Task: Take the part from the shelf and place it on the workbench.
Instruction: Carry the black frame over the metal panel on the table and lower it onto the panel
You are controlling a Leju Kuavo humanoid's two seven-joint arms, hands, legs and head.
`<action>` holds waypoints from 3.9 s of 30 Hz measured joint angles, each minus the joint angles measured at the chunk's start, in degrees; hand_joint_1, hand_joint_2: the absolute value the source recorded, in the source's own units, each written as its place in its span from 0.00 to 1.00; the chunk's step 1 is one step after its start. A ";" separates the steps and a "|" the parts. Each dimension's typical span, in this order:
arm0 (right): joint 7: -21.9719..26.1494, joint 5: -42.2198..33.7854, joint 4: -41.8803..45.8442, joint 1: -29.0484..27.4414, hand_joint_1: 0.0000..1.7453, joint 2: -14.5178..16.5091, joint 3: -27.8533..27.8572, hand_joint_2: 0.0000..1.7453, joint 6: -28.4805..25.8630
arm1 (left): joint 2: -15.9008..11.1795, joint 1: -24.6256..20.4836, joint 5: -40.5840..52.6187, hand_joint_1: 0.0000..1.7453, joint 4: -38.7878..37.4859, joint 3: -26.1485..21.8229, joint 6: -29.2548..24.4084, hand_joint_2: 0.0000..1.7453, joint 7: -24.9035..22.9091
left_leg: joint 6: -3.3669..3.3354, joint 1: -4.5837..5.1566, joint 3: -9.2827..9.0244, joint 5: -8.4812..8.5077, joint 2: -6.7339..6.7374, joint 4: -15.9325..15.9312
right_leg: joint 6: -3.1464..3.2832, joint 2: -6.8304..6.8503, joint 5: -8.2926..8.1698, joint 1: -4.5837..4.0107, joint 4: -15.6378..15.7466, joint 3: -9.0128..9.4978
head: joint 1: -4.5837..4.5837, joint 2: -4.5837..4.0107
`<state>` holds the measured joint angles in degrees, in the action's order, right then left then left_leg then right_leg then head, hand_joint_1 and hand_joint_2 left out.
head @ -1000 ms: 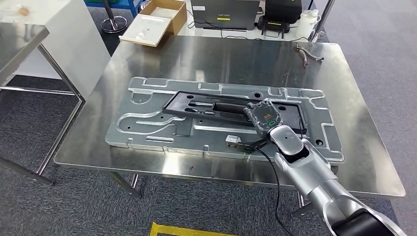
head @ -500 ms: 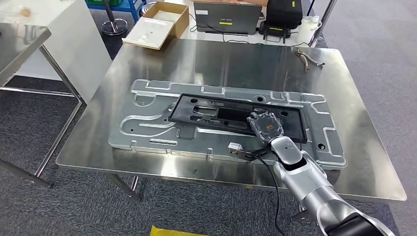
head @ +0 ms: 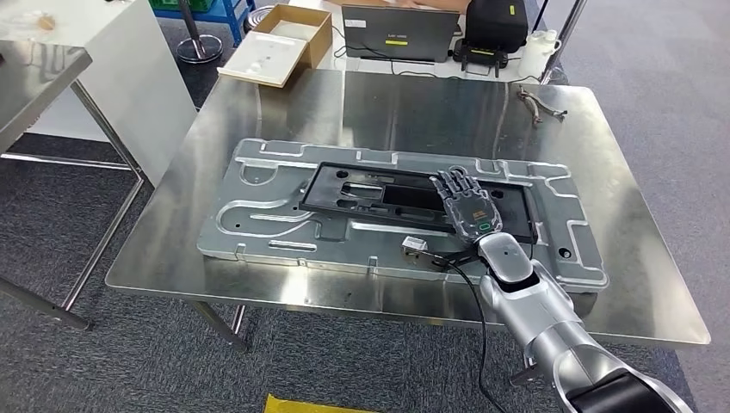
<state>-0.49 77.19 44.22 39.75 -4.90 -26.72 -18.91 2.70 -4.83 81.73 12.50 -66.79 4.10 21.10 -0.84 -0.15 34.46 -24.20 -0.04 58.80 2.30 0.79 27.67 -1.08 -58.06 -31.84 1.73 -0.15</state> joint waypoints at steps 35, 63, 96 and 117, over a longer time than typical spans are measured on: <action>0.71 1.66 1.02 -0.83 0.00 1.43 0.08 1.00 0.33 | -0.14 -0.02 -1.05 0.00 -0.03 -0.22 0.86 0.00 -0.01 | 2.01 -0.67 0.83 -4.98 -0.15 4.48 | -0.59 -0.04 -3.27 1.49 1.67 -0.78 | 0.02 0.00; 0.67 1.89 0.99 -2.19 0.00 2.10 0.03 1.00 1.26 | 0.15 -0.15 -1.18 0.00 -0.05 -0.26 0.87 0.00 -0.20 | 1.62 -0.55 1.77 2.27 -0.07 -0.55 | -1.48 -0.20 0.39 1.19 1.46 2.56 | 0.01 0.00; 0.69 -0.50 0.07 -9.95 0.00 0.68 -0.02 1.00 -2.64 | 0.38 0.02 -1.88 0.00 -0.11 -0.57 0.85 0.00 -0.78 | 2.36 -0.94 5.35 -2.47 0.09 4.66 | -0.94 0.05 0.31 1.85 0.72 0.95 | 0.01 0.00; 11.59 -18.44 -6.44 -30.25 0.00 4.75 18.76 0.00 -18.75 | 1.31 0.96 -5.18 0.00 -0.09 -3.90 -0.78 0.00 -0.32 | -0.84 -0.61 -0.46 -0.18 0.49 -1.89 | -4.43 -0.62 2.31 2.48 -14.71 -6.19 | 0.00 0.00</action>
<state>11.11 58.75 37.78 9.50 -0.15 -7.96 -37.66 4.01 -3.86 76.55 12.41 -70.70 3.32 20.78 -1.67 -0.76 34.01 -24.38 0.45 56.91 -2.13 0.17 29.98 1.41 -72.77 -38.03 1.73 -0.15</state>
